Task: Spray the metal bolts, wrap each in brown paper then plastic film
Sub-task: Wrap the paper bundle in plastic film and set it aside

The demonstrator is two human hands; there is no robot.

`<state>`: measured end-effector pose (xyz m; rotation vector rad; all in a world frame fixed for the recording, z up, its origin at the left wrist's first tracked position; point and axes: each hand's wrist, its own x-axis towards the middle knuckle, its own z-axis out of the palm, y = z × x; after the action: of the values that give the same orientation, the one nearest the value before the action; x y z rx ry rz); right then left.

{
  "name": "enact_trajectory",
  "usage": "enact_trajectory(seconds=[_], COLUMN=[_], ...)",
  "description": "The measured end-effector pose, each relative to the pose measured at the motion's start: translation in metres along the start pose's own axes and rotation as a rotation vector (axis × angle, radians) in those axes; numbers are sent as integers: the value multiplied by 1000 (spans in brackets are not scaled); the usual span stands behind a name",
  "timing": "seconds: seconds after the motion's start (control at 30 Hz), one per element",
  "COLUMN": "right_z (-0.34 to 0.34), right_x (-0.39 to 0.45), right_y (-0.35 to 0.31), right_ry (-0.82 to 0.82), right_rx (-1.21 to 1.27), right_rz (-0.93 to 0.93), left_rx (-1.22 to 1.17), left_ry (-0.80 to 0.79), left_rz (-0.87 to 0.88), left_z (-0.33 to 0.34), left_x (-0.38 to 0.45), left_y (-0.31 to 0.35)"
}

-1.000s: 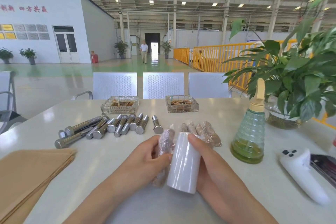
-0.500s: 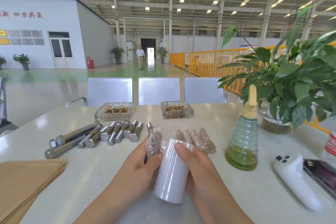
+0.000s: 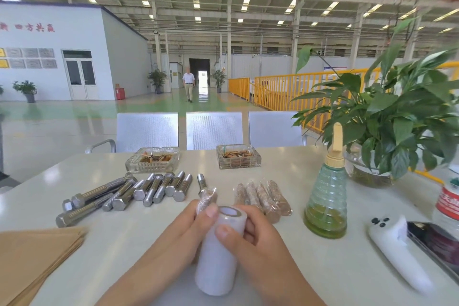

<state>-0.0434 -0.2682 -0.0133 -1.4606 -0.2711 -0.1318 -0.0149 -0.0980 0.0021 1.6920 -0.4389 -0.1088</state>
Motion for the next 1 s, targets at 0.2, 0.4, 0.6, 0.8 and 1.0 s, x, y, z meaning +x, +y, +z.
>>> enact_trajectory(seconds=[0.2,0.4,0.6,0.8,1.0], right_z=[-1,-2,-9,-20,-23], right_x=[-1,-4,-6,0,8], right_y=[1,3,-6,-4,-1], right_ry=[-32,59,353,432,359], right_rx=[-31,-214,-496,-152,309], right_rz=[-41,-104,-180,-84,59], left_rx=[-3,29,86,3,65], left_ry=[-13,131,308,357,127], left_rz=[81,78,126,-59,-469], left_z=[1,1,-3,-3,1], left_x=[-4,-3,-10,-7,30], left_y=[7,8,11,17,16])
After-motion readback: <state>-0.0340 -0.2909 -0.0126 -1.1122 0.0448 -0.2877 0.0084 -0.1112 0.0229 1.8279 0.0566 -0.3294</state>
